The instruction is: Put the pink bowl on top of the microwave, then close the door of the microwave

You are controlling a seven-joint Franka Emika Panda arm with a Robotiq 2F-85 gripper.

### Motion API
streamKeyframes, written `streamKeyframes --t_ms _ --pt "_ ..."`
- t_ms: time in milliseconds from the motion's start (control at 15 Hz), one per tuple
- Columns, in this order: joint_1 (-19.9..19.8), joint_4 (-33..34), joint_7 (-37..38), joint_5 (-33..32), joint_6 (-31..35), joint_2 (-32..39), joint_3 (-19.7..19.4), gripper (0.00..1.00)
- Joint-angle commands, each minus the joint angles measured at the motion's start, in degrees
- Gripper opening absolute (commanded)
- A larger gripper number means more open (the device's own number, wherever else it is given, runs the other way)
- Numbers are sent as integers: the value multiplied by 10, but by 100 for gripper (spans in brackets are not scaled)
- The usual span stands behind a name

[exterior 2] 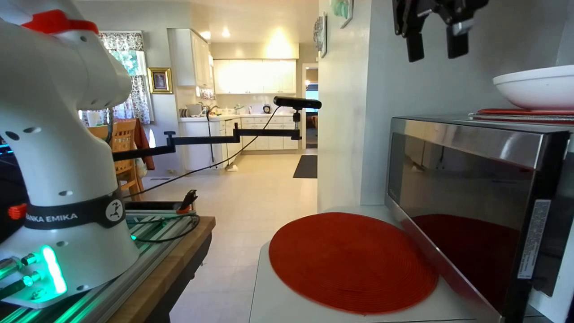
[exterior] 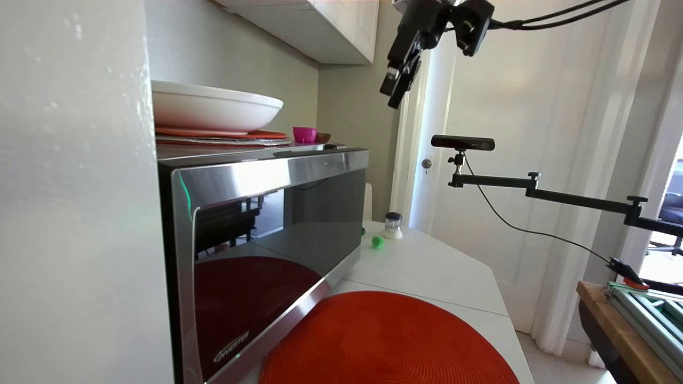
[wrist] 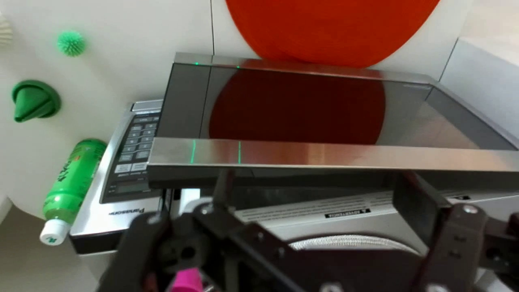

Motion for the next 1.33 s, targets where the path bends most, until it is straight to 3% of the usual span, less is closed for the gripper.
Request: streamKeyframes --t_ms 0,400,467,733,1133,1267 --pt "4 11 -34 9 -99 -11 -11 100" --pt "3 -30 -54 -8 -196 -15 -4 100" --pt "2 -43 -58 -12 -186 -13 -3 100" --pt "0 -81 -64 -26 -99 11 -1 100" --pt "-7 -120 -59 -53 107 88 0 100" --pt "-11 -118 -58 -48 146 111 1 100"
